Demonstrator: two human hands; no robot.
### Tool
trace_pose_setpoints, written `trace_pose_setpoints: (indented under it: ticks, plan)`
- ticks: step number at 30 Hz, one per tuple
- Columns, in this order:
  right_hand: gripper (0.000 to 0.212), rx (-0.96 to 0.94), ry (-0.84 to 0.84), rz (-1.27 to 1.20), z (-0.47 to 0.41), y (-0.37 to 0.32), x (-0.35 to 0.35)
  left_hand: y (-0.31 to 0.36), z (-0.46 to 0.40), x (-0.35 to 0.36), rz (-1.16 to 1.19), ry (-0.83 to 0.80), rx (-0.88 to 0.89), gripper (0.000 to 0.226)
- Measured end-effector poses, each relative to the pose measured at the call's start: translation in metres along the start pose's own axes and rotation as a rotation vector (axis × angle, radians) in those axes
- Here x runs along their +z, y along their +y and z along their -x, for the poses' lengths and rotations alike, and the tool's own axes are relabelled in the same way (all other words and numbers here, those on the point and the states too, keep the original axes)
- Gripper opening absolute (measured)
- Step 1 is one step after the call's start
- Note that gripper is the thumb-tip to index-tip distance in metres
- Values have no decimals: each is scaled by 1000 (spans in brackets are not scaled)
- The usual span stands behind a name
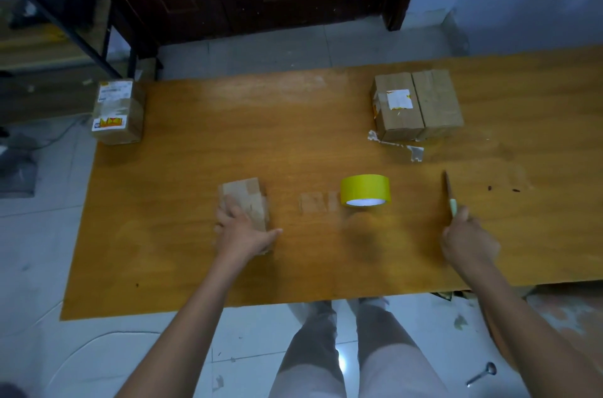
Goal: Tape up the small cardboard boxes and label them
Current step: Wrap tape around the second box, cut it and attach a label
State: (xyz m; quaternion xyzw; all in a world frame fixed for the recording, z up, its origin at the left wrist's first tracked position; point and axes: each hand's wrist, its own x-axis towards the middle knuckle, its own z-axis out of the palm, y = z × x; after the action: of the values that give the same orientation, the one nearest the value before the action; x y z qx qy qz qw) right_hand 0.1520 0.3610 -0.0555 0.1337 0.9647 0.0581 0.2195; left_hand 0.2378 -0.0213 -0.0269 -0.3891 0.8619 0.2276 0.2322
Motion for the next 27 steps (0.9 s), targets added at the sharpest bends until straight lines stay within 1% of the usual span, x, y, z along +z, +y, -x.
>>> trace_pose_setpoints:
  ticks: [2, 5, 7, 8, 9, 10, 11, 12, 13, 14, 15, 16, 17, 18, 19, 21, 22, 25, 27]
  plan:
    - [49, 8, -62, -4, -5, -1, -3, 2, 2, 2, 87, 29, 28, 132]
    - [66, -20, -164, -48, -8, -3, -13, 11, 6, -7, 311, 121, 119, 128]
    - [72, -34, -224, -83, -5, 0, -22, 24, 13, -14, 405, 152, 182, 126]
    - [72, -38, -214, -121, -2, 2, -30, 33, 18, -17, 452, 162, 218, 126]
    - [70, -57, -143, -190, 1, 2, -38, 42, 23, -20, 498, 167, 253, 125]
    - [69, -91, -29, -296, 4, 1, -49, 53, 29, -22, 535, 170, 287, 124]
    - [70, -142, 96, -443, 9, -5, -61, 65, 34, -23, 562, 174, 320, 124]
    - [72, -200, 175, -626, 15, -16, -76, 77, 40, -23, 584, 174, 350, 123]
    - [75, -264, 163, -836, 22, -31, -91, 91, 46, -23, 605, 166, 374, 123]
    - [78, -331, 48, -1041, 31, -48, -107, 104, 51, -21, 621, 154, 396, 122]
    - [82, -393, -125, -1203, 38, -68, -120, 117, 57, -18, 627, 143, 418, 122]
    - [82, -439, -280, -1299, 44, -85, -130, 129, 63, -15, 626, 131, 439, 121]
    - [79, -465, -382, -1346, 48, -100, -137, 140, 69, -12, 623, 115, 455, 120]
    - [72, -479, -426, -1380, 50, -112, -141, 149, 74, -9, 623, 97, 469, 119]
    - [61, -478, -424, -1419, 49, -119, -143, 157, 78, -6, 629, 80, 481, 118]
    - [39, -437, -360, -1505, 42, -121, -142, 168, 86, -2, 654, 41, 495, 123]
    - [33, -422, -341, -1539, 38, -117, -140, 171, 89, -1, 666, 15, 501, 126]
    - [28, -437, -313, -1561, 25, -99, -134, 180, 96, 4, 672, -56, 533, 127]
    - [26, -448, -307, -1541, 18, -87, -133, 187, 100, 11, 654, -64, 542, 125]
